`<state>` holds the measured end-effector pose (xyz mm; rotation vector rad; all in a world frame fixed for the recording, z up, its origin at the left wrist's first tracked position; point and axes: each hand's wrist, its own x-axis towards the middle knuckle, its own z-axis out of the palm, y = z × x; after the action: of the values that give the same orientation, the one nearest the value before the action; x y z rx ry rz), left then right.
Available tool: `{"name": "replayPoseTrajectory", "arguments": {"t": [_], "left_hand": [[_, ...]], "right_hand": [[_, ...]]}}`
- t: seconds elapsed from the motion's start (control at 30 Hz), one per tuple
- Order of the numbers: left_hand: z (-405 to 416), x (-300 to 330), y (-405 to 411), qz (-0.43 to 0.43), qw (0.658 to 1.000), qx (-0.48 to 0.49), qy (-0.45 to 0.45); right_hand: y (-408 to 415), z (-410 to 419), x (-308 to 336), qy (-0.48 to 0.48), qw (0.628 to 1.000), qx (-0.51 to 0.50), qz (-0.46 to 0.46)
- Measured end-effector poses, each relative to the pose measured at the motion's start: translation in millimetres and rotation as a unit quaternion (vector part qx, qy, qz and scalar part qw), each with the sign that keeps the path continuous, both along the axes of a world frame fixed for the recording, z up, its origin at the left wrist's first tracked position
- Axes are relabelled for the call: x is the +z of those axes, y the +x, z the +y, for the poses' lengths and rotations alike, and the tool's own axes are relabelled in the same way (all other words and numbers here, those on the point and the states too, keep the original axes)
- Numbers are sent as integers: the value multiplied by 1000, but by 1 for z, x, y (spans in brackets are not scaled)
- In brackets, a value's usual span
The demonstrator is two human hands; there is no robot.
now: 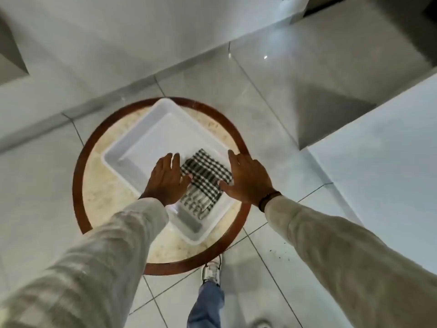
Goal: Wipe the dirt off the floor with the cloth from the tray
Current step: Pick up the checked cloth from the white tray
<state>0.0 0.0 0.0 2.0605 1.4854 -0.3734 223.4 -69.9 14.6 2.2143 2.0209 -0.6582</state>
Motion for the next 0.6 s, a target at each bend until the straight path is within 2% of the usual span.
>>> {"name": "replayPoseTrajectory", "arguments": {"t": [0.1, 0.2, 0.3, 0.43, 0.5, 0.53, 0.6], "left_hand": [[15, -45, 4, -3, 997, 71, -1], [18, -65, 12, -26, 994, 104, -18], [19, -78, 16, -24, 993, 116, -15], [26, -80, 16, -48, 980, 182, -66], [27, -72, 16, -102, 958, 240, -115], [27, -63, 16, -144, 936, 286, -147], [26, -44, 15, -245, 870, 369, -217]], "right_hand": [[-27, 21, -47, -65, 990, -94, 77], [-48, 30, -70, -115, 970, -196, 91], [-50, 38, -86, -116, 968, -211, 76], [-39, 43, -95, -159, 938, -247, 185], [-33, 42, -90, -160, 913, -280, 250], [-28, 40, -83, -162, 890, -308, 294], [-14, 34, -68, -177, 832, -352, 391]]}}
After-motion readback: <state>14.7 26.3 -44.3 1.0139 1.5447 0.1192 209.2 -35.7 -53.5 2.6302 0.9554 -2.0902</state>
